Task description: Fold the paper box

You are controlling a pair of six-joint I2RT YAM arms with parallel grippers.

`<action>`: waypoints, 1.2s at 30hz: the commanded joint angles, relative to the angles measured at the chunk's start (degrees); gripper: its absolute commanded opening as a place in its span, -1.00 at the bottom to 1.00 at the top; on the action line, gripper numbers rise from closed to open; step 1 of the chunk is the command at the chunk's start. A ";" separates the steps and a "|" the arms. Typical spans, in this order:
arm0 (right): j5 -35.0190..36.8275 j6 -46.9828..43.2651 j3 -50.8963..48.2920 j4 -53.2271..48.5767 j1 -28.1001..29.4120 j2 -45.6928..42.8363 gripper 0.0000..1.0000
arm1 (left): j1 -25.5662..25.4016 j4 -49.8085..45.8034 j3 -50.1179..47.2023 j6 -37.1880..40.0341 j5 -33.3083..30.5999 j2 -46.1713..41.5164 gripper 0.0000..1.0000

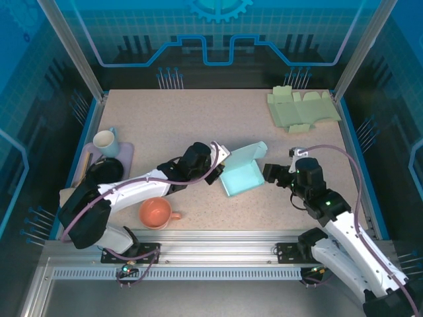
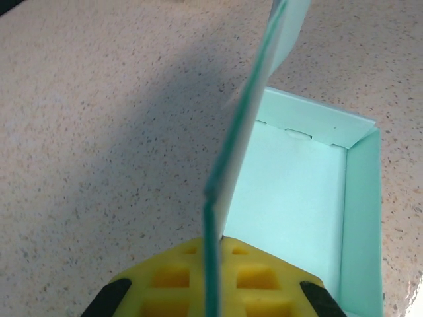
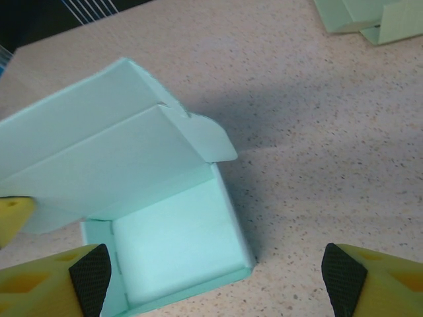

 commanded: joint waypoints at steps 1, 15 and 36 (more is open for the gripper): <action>1.00 0.23 1.80 1.67 -3.33 3.83 0.73 | 0.79 0.61 -0.42 6.48 4.04 -1.87 -0.95; -24.13 6.12 3.65 8.83 -26.88 18.79 0.71 | 1.68 5.85 -2.46 10.23 10.25 0.31 -0.90; -21.05 4.42 4.83 10.56 -21.40 28.49 0.54 | 3.62 6.61 -0.27 11.03 12.35 5.83 -0.94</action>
